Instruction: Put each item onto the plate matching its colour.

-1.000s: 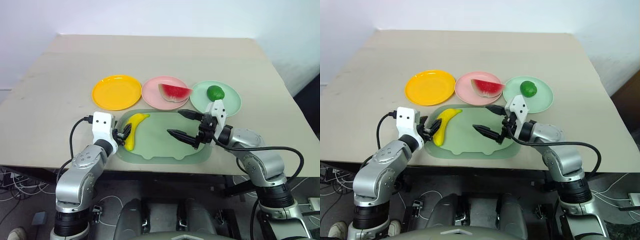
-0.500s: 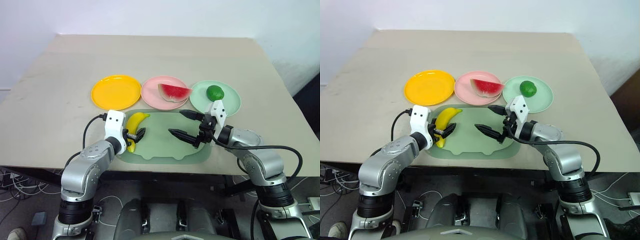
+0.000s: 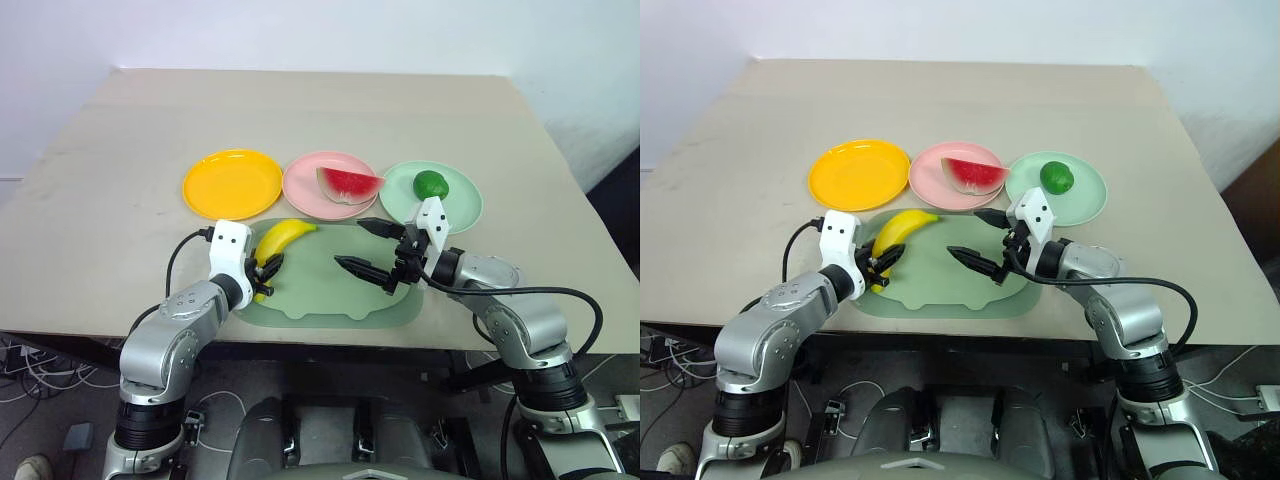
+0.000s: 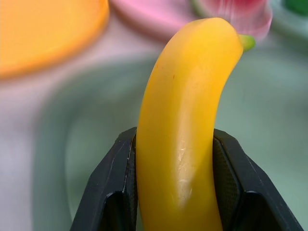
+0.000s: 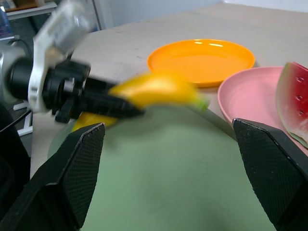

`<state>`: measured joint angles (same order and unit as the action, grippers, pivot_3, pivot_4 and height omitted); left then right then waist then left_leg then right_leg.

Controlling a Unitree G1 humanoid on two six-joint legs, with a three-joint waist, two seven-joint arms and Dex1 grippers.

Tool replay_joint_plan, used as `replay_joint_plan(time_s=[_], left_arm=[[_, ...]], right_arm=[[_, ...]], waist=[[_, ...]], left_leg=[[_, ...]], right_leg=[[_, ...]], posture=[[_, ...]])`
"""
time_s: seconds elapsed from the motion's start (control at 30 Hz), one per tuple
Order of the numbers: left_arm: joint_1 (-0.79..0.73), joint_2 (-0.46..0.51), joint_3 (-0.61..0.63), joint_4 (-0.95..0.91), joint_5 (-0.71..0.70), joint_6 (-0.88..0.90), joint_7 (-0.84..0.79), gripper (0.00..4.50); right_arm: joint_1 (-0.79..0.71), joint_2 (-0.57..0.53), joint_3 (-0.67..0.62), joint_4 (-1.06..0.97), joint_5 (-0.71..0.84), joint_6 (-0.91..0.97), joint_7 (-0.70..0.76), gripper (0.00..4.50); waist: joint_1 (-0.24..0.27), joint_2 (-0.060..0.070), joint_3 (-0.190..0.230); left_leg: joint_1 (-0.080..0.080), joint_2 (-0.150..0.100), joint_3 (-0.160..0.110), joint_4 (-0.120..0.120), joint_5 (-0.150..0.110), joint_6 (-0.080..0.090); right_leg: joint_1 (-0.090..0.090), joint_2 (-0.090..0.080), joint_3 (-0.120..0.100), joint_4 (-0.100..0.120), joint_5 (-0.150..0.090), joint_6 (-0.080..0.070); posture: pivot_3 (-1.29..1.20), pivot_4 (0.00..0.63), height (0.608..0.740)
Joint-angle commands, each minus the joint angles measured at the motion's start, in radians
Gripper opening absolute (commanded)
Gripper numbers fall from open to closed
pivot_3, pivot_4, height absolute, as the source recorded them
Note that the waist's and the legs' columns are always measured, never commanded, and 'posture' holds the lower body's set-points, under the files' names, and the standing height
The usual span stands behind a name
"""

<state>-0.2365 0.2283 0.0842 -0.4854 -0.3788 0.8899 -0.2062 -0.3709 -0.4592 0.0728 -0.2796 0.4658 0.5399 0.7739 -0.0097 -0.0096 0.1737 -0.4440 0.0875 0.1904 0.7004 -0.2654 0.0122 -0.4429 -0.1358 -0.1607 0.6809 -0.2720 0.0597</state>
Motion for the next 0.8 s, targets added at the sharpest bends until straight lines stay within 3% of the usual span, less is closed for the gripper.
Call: replay_joint_plan(time_s=[0.03,0.3,0.57,0.8], left_arm=[[-0.056,-0.025,0.059,0.003,0.026,-0.088,0.06,1.59],[-0.33,-0.132,0.236,0.307,0.052,-0.171,0.306,1.59],[-0.592,-0.053,0.314,0.747,0.065,-0.276,0.34,1.59],[-0.615,-0.028,0.297,0.898,0.054,-0.342,0.276,1.59]], right_arm=[[-0.032,0.005,0.01,-0.009,-0.009,-0.025,0.006,4.5],[-0.075,0.026,0.026,0.021,-0.024,-0.03,0.004,4.5],[-0.061,0.046,0.036,0.028,-0.051,-0.058,-0.007,4.5],[-0.042,0.048,0.023,0.04,-0.073,-0.084,-0.021,4.5]], waist=[[-0.001,0.0,0.0],[-0.001,-0.001,0.001],[-0.003,-0.003,0.001],[-0.004,-0.003,0.001]], left_leg=[[0.0,0.0,0.0,0.0,0.0,0.0],[0.0,-0.001,0.0,0.0,0.0,0.0],[-0.001,-0.001,-0.001,0.0,0.0,0.0],[-0.001,-0.001,0.0,0.0,0.001,0.0]], right_leg=[[0.0,0.0,0.0,0.0,0.0,0.0],[0.0,0.0,-0.001,0.0,0.0,0.0],[0.0,0.001,-0.002,0.0,0.0,0.001],[0.0,0.001,-0.002,0.0,-0.001,0.002]], posture=[[0.0,0.15,0.695],[0.0,0.15,0.695],[0.0,0.15,0.695],[0.0,0.15,0.695]])
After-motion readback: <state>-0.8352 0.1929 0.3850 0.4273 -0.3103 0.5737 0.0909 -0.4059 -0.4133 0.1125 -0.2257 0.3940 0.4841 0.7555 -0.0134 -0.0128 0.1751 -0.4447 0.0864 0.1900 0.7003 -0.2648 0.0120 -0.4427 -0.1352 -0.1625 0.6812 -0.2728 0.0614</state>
